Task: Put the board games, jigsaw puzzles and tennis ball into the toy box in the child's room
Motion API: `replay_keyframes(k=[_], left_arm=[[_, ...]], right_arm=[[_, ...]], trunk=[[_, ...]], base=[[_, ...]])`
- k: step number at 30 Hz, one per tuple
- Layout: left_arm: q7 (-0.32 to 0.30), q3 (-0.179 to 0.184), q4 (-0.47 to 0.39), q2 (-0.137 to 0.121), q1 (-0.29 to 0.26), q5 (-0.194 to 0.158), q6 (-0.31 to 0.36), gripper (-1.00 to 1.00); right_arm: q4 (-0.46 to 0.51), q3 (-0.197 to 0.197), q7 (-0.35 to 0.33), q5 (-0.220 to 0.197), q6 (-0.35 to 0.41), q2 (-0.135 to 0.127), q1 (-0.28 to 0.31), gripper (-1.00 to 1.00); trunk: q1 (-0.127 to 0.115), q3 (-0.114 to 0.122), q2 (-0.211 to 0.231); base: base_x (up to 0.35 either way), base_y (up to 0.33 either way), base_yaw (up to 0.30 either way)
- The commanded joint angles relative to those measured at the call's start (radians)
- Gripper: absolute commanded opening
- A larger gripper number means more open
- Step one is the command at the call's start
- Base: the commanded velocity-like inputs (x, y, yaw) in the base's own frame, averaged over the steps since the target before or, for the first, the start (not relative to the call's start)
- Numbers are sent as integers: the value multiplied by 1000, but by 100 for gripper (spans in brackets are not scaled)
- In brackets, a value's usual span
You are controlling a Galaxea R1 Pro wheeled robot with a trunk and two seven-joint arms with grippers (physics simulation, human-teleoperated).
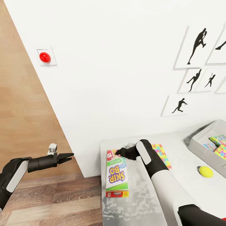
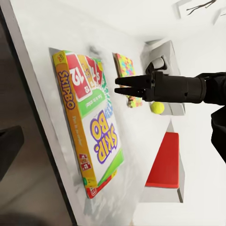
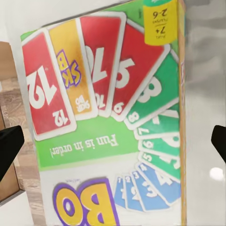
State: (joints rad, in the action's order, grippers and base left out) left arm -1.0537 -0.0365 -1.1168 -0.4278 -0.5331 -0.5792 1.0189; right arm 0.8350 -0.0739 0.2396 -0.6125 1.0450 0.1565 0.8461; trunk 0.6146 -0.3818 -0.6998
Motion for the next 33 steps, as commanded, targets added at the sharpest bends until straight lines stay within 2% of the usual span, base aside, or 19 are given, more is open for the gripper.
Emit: replay_keyframes(k=[1,33], left_arm=[[-3,0,0,0,-1,0,4,100],[-18,-2,0,0,-1,0,4,100]], right_arm=[[1,-1,10,-10,2,0,1,100],[2,-1,9,-9,2,-5,1,100]], trunk=[[0,-3,-1],[0,-55,-1]], base=[[0,41,0],[0,4,0]])
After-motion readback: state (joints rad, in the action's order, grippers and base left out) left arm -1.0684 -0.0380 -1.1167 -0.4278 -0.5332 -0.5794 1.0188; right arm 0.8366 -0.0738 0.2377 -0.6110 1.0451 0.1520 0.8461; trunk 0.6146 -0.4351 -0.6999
